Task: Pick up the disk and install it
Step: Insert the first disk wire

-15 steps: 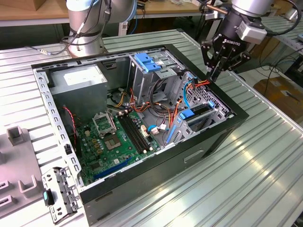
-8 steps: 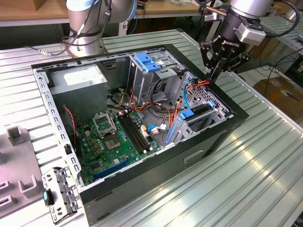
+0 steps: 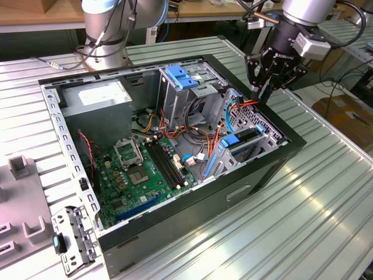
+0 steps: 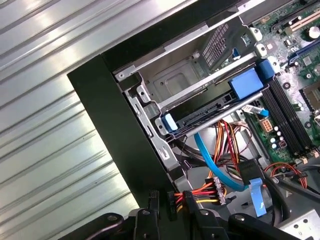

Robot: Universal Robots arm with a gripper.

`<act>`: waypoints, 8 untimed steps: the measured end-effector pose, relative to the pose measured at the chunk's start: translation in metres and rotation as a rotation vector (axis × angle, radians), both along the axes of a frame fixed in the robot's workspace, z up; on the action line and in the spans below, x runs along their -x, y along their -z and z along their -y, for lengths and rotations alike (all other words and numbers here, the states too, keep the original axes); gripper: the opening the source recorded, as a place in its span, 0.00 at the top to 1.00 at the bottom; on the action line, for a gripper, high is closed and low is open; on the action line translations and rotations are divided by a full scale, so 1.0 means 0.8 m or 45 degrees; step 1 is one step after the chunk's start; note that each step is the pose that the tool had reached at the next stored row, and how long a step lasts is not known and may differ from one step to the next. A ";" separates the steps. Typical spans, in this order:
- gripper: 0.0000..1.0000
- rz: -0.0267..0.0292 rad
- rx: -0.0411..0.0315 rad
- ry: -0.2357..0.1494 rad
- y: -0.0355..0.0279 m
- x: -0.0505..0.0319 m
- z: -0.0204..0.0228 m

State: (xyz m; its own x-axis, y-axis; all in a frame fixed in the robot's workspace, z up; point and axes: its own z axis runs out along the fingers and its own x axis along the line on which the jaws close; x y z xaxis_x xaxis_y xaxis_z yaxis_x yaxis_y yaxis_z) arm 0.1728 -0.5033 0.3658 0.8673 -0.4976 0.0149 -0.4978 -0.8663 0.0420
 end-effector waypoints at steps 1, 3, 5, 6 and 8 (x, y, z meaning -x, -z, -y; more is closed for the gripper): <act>0.67 0.0001 0.0001 -0.003 0.0007 0.000 0.0000; 0.67 0.0002 0.0004 -0.003 0.0010 0.000 0.0000; 0.69 0.0002 0.0001 -0.003 0.0013 0.000 0.0000; 0.82 0.0002 0.0006 -0.003 0.0008 0.000 0.0000; 0.83 0.0002 0.0000 -0.003 -0.0059 0.000 0.0000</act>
State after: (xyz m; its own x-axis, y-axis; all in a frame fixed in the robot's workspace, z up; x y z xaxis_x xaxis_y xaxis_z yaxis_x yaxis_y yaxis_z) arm 0.1728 -0.5033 0.3705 0.8686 -0.4953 0.0151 -0.4955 -0.8676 0.0419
